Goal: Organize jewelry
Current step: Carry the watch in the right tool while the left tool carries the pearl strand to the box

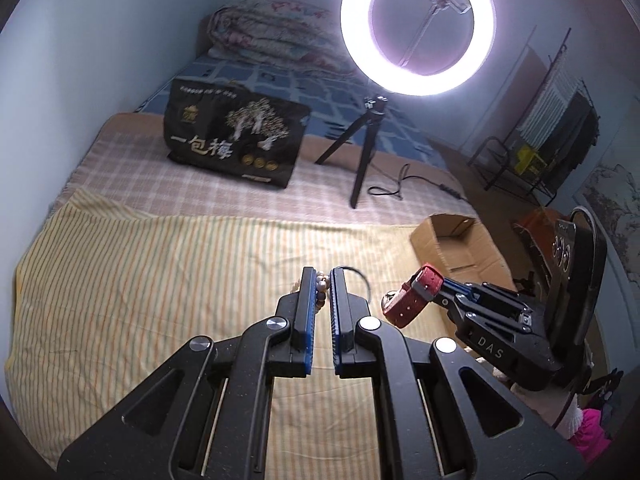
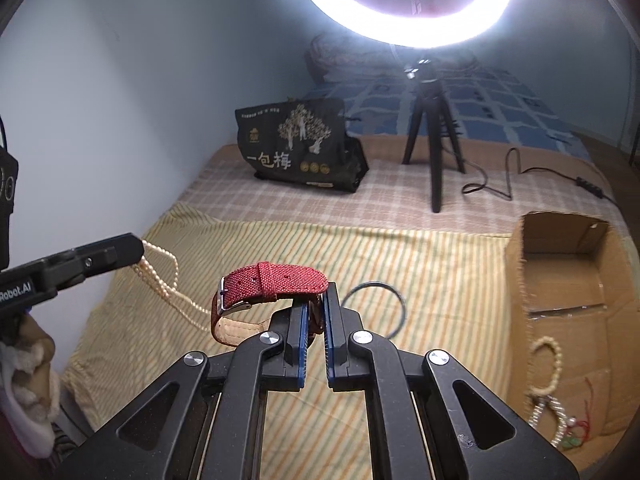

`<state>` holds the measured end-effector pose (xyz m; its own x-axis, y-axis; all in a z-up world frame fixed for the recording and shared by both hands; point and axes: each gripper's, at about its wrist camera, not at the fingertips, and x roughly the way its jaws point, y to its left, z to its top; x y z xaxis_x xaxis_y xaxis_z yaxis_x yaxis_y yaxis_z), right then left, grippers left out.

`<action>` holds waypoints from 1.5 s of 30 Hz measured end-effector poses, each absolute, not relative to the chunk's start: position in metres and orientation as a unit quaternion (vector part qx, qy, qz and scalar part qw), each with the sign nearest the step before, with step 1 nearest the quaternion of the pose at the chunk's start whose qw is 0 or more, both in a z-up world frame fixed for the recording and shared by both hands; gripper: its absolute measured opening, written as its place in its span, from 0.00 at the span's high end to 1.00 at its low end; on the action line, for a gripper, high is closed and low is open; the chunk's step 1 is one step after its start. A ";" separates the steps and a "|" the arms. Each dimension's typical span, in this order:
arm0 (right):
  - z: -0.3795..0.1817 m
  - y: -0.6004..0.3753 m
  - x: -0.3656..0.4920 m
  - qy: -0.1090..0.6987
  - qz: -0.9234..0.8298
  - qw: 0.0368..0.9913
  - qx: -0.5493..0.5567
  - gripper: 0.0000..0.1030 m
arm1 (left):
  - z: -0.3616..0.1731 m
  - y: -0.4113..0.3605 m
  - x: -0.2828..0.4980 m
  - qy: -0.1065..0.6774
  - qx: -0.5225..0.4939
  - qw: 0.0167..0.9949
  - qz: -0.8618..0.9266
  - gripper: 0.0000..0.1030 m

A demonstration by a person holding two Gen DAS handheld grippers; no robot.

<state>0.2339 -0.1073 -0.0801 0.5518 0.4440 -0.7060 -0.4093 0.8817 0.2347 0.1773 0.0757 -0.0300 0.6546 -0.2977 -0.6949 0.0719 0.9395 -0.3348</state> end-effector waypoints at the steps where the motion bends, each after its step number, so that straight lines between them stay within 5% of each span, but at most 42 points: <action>1: -0.078 -0.111 0.232 0.404 0.240 0.882 0.022 0.95 | -0.028 0.073 0.177 0.401 -0.140 0.899 -0.105 0.96; 25: -0.042 -0.259 0.202 0.365 0.142 0.917 0.073 0.95 | 0.003 -0.062 0.185 0.385 -0.121 0.894 -0.193 0.96; 45: -0.067 -0.340 0.219 0.381 0.064 0.915 0.115 0.95 | -0.005 -0.158 0.207 0.396 -0.109 0.877 -0.250 0.96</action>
